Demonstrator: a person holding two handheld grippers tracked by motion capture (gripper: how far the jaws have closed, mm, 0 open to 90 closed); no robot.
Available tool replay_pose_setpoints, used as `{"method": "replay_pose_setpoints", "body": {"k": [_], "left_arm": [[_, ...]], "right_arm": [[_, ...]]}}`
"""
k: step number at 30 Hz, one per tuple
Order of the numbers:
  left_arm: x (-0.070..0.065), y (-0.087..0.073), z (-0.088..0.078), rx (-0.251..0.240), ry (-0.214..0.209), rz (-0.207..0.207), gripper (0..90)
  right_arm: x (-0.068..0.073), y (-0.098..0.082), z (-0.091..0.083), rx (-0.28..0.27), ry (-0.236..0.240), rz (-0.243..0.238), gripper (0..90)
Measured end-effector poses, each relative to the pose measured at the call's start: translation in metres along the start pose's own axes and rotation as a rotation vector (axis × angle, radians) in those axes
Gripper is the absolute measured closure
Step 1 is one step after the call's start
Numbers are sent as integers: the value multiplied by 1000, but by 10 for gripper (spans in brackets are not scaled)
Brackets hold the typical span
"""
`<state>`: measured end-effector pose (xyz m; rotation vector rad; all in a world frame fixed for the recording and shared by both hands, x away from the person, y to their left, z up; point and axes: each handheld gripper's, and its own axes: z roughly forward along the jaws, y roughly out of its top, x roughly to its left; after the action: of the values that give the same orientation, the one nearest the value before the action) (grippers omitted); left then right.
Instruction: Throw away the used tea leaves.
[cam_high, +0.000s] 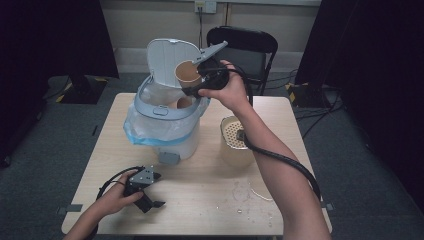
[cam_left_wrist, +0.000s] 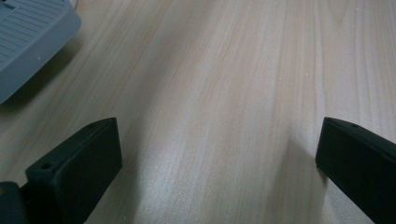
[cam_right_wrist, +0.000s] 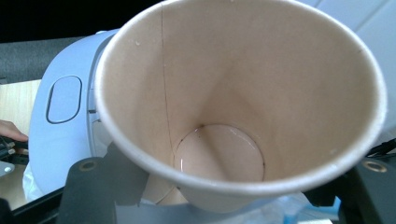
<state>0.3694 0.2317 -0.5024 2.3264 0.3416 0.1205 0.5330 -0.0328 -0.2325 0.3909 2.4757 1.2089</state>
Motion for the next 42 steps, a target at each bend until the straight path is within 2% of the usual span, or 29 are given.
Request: {"method": "replay_pose_setpoints", "body": {"k": [4, 8, 16, 23, 34, 42], "left_arm": [[0, 0, 0, -6, -8, -3, 0], [0, 0, 0, -8, -7, 3, 0], [-1, 0, 0, -8, -7, 2, 0], [0, 0, 0, -7, -4, 8, 0], [0, 0, 0, -8, -3, 10, 0], [-1, 0, 0, -7, -10, 4, 0]], "right_arm": [[3, 1, 10, 23, 1, -24, 274], [4, 0, 15, 7, 11, 0, 207], [3, -4, 10, 23, 32, 2, 215], [-5, -15, -3, 24, 16, 37, 229], [-25, -35, -15, 53, -45, 76, 231], [-35, -31, -10, 23, -55, 96, 234]]}}
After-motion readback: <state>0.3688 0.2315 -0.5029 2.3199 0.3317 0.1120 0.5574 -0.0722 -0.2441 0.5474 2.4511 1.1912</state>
